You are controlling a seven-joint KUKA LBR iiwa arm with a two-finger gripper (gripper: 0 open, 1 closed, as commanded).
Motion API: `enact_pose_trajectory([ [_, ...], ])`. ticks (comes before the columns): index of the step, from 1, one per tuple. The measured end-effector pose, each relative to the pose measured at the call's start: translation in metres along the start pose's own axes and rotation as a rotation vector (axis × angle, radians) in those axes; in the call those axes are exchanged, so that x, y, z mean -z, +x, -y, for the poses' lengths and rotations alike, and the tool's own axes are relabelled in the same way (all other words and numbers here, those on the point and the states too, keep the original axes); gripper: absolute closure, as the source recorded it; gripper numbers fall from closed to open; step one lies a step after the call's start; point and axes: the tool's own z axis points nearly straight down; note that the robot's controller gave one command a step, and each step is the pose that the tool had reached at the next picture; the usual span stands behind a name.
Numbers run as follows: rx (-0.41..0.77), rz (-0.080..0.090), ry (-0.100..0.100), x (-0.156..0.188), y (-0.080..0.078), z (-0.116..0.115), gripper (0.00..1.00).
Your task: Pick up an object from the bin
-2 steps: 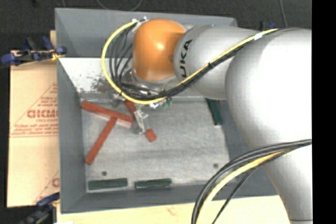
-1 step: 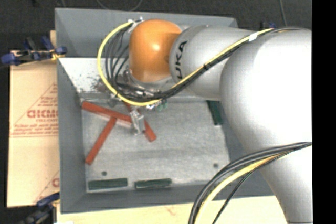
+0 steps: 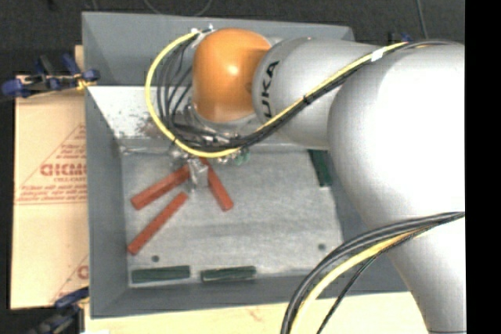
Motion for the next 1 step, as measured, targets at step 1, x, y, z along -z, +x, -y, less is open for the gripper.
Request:
enact_pose_trajectory([
  [1,-0.033,0.005,0.004,0.1647,0.0356,-0.0259,1.0],
])
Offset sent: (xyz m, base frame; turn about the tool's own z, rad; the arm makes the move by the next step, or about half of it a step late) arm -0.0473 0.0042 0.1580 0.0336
